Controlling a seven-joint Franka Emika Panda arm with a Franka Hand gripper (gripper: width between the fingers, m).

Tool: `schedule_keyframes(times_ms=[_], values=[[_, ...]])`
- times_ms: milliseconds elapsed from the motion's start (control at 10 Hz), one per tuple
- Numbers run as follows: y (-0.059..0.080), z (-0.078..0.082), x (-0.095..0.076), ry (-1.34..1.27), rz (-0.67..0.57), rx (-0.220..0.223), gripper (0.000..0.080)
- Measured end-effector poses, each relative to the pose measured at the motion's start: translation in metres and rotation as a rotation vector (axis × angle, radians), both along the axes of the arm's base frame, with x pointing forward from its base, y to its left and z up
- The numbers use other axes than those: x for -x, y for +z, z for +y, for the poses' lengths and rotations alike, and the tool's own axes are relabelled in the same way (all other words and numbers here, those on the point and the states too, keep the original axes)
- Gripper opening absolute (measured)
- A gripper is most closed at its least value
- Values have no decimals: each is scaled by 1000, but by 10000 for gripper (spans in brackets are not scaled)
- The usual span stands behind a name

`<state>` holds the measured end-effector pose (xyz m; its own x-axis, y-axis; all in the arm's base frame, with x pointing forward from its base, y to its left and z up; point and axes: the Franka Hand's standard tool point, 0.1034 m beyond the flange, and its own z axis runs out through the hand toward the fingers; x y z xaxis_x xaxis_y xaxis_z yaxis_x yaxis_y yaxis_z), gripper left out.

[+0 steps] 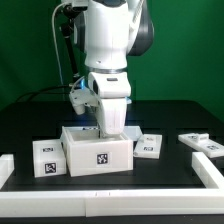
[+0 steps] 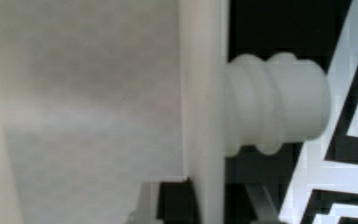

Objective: Assemble cabinet

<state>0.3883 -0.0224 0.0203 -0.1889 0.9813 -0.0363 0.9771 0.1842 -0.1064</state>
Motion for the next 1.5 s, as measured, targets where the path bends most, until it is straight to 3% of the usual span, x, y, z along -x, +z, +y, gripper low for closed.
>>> schedule_keyframes(times_ms=[300,700,900,1100,1500], values=[[-1,1,-8,-26,-8,3,44],[-1,6,-58,-23,-54,3,44],[-1,20,-80,-40,-67,-1,43],[-1,48,-105,-116,-67,8,41],[-1,97,-124,-270,-97,18,39]])
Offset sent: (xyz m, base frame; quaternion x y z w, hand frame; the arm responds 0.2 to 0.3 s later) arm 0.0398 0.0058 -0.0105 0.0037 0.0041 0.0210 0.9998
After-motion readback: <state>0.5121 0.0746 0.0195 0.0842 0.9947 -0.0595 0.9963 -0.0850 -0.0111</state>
